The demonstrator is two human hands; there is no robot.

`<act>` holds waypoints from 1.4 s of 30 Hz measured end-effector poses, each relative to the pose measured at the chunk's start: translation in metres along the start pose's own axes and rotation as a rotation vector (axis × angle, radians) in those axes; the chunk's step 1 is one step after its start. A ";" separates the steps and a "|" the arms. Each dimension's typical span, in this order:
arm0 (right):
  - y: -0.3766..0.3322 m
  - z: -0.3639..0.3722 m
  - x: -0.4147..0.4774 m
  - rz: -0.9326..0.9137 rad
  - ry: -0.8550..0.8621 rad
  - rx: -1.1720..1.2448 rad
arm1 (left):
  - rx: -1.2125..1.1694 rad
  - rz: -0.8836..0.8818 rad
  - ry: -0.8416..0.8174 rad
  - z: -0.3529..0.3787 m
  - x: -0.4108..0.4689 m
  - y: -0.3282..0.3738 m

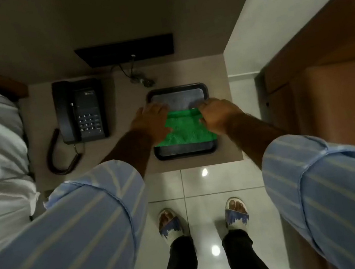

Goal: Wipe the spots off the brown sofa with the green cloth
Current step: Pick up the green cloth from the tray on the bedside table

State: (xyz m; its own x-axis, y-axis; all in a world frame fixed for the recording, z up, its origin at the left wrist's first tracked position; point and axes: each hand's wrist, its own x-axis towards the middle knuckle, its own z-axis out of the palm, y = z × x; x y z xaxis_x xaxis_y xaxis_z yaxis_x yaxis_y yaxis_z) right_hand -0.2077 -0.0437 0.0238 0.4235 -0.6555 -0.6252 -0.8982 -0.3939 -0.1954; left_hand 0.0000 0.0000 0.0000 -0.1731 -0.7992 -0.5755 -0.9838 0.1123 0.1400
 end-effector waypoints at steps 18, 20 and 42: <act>-0.017 0.037 0.035 0.141 0.013 -0.108 | 0.050 -0.110 -0.041 0.023 0.036 0.004; -0.017 0.034 0.025 0.152 0.020 -0.057 | -0.109 -0.110 -0.008 0.016 0.021 0.006; 0.118 -0.045 -0.272 0.514 0.303 0.505 | 0.012 0.365 0.031 -0.151 -0.077 0.251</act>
State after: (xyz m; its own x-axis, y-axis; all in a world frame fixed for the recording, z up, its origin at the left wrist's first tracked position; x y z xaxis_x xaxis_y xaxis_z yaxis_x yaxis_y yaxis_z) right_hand -0.4233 0.0590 0.2050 -0.1116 -0.8523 -0.5110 -0.9047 0.2999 -0.3027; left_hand -0.2265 0.0008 0.2013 -0.5114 -0.7228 -0.4648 -0.8581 0.4002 0.3218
